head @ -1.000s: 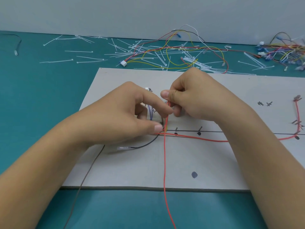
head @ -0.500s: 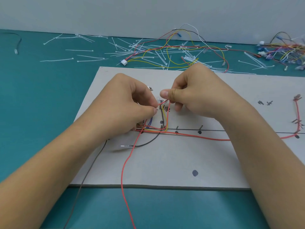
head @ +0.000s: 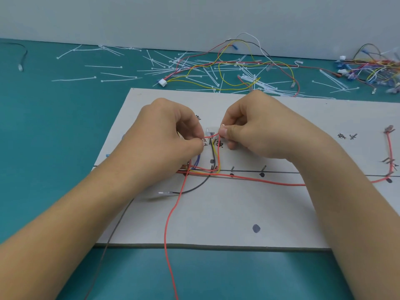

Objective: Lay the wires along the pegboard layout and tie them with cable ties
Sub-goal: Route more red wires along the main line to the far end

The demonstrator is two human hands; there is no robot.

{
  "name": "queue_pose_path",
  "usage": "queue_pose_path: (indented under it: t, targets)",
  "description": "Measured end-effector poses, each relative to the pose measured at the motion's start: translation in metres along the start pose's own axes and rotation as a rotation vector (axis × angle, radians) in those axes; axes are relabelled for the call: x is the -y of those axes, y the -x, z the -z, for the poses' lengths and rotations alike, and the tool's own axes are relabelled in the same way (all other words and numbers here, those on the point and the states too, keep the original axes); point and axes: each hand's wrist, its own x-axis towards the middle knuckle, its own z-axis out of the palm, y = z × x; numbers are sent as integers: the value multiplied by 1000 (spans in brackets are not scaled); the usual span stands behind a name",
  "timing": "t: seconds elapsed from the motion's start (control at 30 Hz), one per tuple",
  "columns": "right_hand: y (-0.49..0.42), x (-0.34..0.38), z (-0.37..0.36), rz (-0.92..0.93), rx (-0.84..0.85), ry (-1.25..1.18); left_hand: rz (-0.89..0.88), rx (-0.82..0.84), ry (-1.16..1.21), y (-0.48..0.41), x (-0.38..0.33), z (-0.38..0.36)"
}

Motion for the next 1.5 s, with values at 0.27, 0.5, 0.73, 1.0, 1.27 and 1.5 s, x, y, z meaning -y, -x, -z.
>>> queue_pose_path:
  t: [0.27, 0.5, 0.73, 1.0, 1.27, 1.5]
  targets:
    - [-2, 3, -7, -12, -89, 68, -24, 33, -50, 3, -5, 4]
    - [1, 6, -7, 6, -137, 18, 36, 135, 28, 6, -8, 9]
    - [4, 9, -6, 24, -138, 39, 52, 270, 112, 6, -7, 13]
    - [3, 9, -9, 14, -145, 40, -16, 286, 34, 9, -10, 5]
    - [6, 13, -5, 0, -155, 50, -111, 272, -91, 6, -6, 1]
    - [51, 35, 16, -53, -108, 203, -219, 218, -137, 9, 1, 2]
